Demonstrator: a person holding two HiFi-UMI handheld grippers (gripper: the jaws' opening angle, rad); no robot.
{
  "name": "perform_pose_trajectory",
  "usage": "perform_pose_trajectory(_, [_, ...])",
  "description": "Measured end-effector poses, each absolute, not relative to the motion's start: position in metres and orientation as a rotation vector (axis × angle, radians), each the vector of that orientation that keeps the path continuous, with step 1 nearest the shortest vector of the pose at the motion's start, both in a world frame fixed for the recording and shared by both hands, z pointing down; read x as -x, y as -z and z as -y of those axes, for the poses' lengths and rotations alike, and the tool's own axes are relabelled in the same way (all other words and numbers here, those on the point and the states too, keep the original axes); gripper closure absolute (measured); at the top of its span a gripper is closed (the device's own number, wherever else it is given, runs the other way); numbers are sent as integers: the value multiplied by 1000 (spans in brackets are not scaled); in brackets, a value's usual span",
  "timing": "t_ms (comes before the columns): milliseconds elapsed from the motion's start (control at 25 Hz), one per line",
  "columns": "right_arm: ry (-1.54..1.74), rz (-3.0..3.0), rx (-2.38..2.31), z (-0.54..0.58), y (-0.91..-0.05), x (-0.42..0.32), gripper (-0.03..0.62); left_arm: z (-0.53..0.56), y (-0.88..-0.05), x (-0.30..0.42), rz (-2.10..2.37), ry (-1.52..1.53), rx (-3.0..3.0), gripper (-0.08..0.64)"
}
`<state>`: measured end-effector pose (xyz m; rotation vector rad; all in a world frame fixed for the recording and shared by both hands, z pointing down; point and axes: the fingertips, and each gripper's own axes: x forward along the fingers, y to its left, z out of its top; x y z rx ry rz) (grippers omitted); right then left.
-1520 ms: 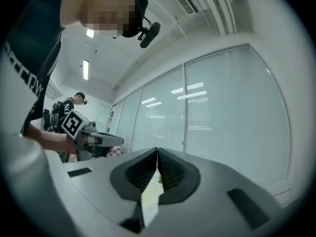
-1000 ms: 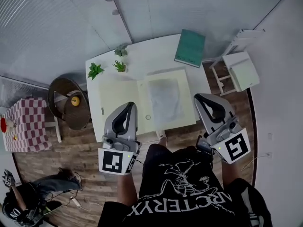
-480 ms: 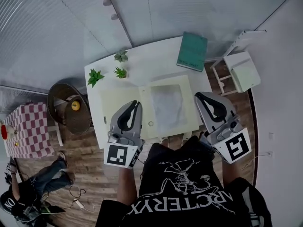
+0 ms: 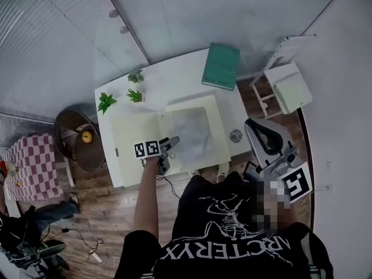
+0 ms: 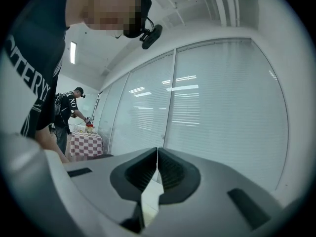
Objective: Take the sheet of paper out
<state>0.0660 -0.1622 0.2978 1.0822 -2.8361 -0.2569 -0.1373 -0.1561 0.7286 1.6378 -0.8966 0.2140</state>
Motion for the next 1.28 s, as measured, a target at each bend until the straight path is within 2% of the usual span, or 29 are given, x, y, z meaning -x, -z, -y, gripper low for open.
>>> perform_pose_trajectory(80, [256,2814,-1111,161,-297,-78,580,156,-743,135,879,-202,-1610,257])
perform_pose_trajectory(160, [257,2801,-1130,159,-296,-86,580,160,-748,131,868,-179,-1620,300])
perform_pose_trajectory(320, [281,2781,-1110,159,-300,-92,580,169,-749,105,790,-179,-1662,318])
perform_pose_trajectory(400, [279,2785,-1101,161,-301,-92,580,171,-754,97,794,-202,-1660,385])
perform_pose_trajectory(440, [280,2789,-1095,161,-300,-91,580,171,-756,96,811,-201,-1653,482])
perform_pose_trajectory(480, [281,2792,-1087,161,-300,-90,580,171,-755,96,825,-185,-1650,549])
perform_pose_trajectory(640, [288,2850,-1049,165,-295,-79,580,165,-725,104,855,-91,-1725,549])
perform_pose_trajectory(800, [292,2865,-973,166,-301,-66,580,154,-665,146,1110,-176,-1898,550])
perform_pose_trajectory(1040, [261,2920,-923,173,-300,-47,580,156,-475,189,1654,-171,-2276,549])
perform_pose_trajectory(1280, [223,2971,-896,182,-294,-29,580,142,-328,185,1990,-149,-2453,549])
